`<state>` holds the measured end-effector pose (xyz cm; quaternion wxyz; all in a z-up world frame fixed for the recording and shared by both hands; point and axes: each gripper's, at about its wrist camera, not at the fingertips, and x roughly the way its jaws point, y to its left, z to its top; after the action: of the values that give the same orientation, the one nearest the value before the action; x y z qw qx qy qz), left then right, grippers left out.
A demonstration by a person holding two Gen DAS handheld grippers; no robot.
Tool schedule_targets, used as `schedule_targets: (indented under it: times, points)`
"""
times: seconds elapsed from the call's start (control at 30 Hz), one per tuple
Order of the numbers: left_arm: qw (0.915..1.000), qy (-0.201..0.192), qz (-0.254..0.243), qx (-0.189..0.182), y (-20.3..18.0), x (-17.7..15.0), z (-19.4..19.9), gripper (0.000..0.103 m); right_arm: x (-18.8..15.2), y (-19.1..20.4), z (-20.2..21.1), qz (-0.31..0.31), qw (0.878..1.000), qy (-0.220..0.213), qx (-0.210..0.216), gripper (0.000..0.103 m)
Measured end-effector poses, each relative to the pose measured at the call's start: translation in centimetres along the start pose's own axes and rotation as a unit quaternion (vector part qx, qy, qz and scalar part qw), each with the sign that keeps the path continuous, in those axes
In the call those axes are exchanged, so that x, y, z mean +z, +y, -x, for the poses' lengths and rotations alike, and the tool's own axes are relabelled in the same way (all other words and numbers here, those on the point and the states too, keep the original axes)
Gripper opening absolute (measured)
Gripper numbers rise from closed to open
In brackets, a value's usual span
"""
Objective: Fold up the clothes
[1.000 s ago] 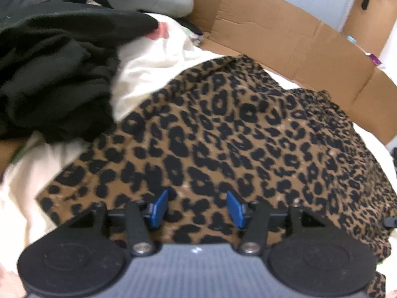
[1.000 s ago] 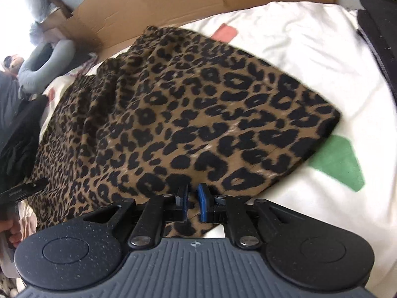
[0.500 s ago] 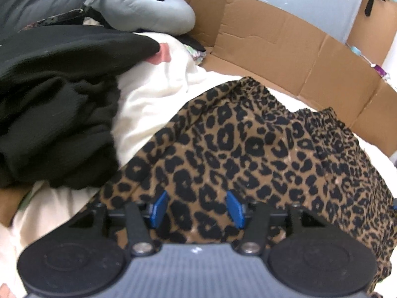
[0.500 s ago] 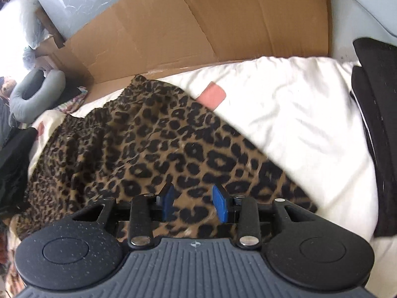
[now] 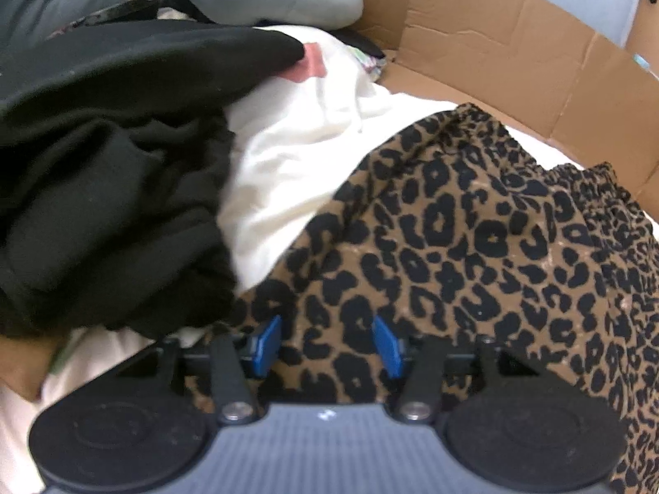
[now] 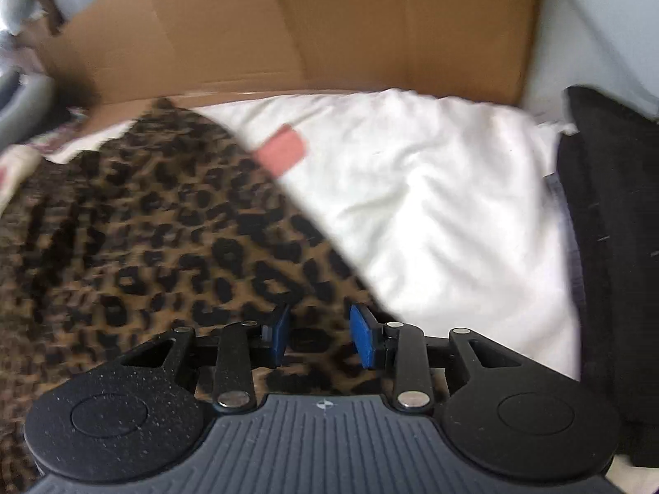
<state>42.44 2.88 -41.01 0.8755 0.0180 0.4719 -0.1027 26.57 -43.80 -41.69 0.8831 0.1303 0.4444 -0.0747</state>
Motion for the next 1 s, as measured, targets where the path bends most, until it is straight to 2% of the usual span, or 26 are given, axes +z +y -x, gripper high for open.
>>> schedule_targets:
  times: [0.07, 0.13, 0.23, 0.33, 0.53, 0.67, 0.77, 0.9, 1.0]
  points:
    - [0.9998, -0.006, -0.006, 0.021, -0.3, 0.4, 0.6, 0.05, 0.2, 0.0, 0.3, -0.001, 1.0, -0.002, -0.008, 0.04]
    - [0.9995, -0.026, -0.009, 0.013, -0.6, 0.8, 1.6, 0.051, 0.6, 0.0, 0.8, -0.001, 1.0, -0.006, 0.015, 0.04]
    - [0.9985, -0.047, -0.014, -0.024, -1.5, 2.0, 2.5, 0.053, 1.4, 1.2, 1.3, 0.025, 0.999, -0.02, 0.037, 0.04]
    - [0.9964, -0.053, -0.041, -0.051, -2.9, 3.3, 2.2, 0.053, 2.0, 2.8, 1.3, 0.054, 0.997, -0.027, 0.05, 0.04]
    - [0.9944, -0.058, -0.057, -0.068, -5.3, 5.1, 0.5, 0.053, 3.7, 6.5, -0.1, 0.086, 0.994, -0.035, 0.061, 0.04]
    - [0.993, -0.047, -0.054, -0.094, -6.0, 6.1, -1.4, 0.053, 4.7, 7.7, -2.4, 0.1, 0.993, -0.023, 0.065, 0.04]
    - [0.9937, -0.037, -0.053, -0.091, -6.2, 6.7, -2.9, 0.053, 5.3, 7.6, -4.4, 0.112, 0.992, -0.014, 0.052, 0.04]
    - [0.9969, -0.019, -0.047, -0.06, -5.7, 7.0, -4.9, 0.052, 5.8, 6.5, -6.2, 0.098, 0.994, -0.009, 0.049, 0.039]
    - [0.9981, -0.012, -0.024, -0.056, -4.8, 7.1, -6.0, 0.047, 6.2, 7.1, -6.7, 0.134, 0.991, -0.011, 0.02, 0.038]
